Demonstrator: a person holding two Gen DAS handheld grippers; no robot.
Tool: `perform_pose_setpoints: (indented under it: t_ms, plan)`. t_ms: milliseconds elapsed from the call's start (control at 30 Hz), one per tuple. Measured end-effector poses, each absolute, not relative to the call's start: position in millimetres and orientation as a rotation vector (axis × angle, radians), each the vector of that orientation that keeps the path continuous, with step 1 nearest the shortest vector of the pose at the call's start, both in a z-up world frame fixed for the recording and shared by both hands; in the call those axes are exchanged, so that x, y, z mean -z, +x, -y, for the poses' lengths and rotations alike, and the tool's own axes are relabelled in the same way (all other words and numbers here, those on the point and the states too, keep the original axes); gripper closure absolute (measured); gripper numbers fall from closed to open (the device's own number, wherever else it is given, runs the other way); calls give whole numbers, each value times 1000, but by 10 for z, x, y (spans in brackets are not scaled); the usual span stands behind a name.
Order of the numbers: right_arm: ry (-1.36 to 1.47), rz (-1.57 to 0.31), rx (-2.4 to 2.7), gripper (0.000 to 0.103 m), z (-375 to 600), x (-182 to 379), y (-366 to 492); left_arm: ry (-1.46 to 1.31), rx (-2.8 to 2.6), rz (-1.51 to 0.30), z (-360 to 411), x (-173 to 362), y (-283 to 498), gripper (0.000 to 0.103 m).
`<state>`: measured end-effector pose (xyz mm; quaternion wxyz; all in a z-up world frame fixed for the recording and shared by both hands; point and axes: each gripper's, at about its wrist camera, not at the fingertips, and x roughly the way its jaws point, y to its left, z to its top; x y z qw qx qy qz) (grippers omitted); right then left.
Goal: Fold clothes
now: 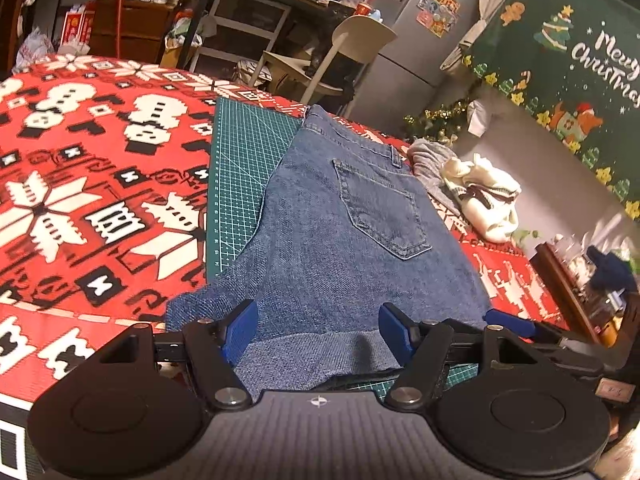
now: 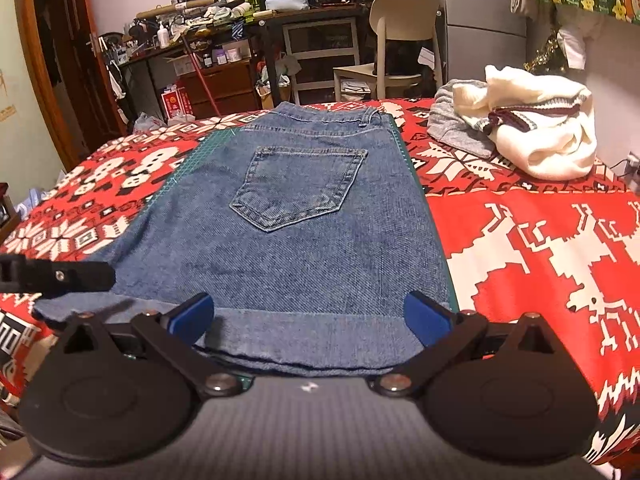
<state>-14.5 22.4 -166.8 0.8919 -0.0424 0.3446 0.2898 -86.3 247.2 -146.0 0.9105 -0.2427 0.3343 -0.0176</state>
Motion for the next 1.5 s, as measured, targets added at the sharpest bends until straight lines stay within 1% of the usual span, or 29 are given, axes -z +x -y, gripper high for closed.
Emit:
perform_pose_setpoints:
  t_ms: [67, 100, 167, 233, 333, 500, 567, 667, 900, 1167, 1500]
  plan:
    - [-109, -713, -594, 1, -254, 1675, -146, -533, 53, -687, -2501, 1469, -853, 25]
    - [-122, -714, -589, 1, -275, 1677, -149, -544, 58, -688, -2500, 1467, -842, 22]
    - [-142, -714, -584, 1, -302, 1685, -152, -543, 61, -697, -2458, 1451, -810, 13]
    - [-129, -715, -587, 1, -289, 1686, -136, -527, 58, -710, -2402, 1434, -778, 8]
    - [-69, -721, -603, 1, -209, 1675, -94, -513, 44, -726, -2358, 1421, -740, 5]
    - [6, -733, -623, 1, -117, 1664, -26, -526, 13, -747, -2339, 1402, -695, 3]
    - [5, -737, -622, 1, -123, 1662, -14, -525, 3, -757, -2327, 1397, -667, 0]
    - [-13, -753, -614, 1, -163, 1655, 5, -514, -19, -774, -2288, 1387, -619, 1]
    - [-78, -782, -603, 1, -249, 1642, 18, -292, -27, -832, -2028, 1389, -517, 0]
    - [-99, -827, -619, 1, -269, 1613, 96, -308, -40, -807, -2072, 1434, -516, 0]
    - [-165, -840, -623, 1, -350, 1643, 92, -294, -17, -844, -2068, 1435, -466, 0]
